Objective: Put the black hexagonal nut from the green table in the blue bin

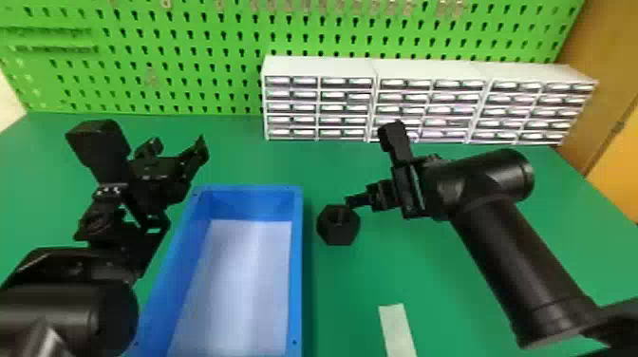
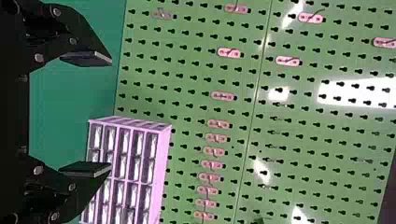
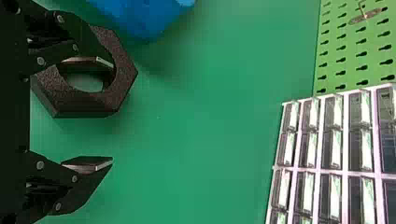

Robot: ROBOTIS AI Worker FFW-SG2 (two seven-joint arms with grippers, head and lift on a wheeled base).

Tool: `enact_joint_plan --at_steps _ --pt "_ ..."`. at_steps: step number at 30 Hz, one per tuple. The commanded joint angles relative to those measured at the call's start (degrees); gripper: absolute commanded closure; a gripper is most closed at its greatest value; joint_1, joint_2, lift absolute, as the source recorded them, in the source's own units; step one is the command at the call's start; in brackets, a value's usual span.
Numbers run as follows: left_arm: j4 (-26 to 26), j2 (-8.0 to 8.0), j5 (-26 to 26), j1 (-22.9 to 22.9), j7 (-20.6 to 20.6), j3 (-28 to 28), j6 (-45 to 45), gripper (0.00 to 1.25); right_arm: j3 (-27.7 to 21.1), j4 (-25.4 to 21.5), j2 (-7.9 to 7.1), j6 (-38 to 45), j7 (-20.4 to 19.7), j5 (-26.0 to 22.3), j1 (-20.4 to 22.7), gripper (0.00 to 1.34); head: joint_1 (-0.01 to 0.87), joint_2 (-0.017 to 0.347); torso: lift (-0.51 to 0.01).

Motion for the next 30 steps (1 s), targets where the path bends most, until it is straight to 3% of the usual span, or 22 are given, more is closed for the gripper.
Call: enact_joint_plan --at_steps 1,30 --pt "0.01 0.0 0.0 -0.05 -0.01 0.0 -0.01 0.45 0.91 0.59 0.08 -0.37 -0.1 -0.56 -0.05 0.54 0.691 0.009 -0.097" --pt "0.01 0.0 0.09 -0.14 -0.01 -0.44 0.08 0.45 1.43 1.65 0.17 -0.9 -0.19 -0.65 0.92 0.54 0.691 0.009 -0.097"
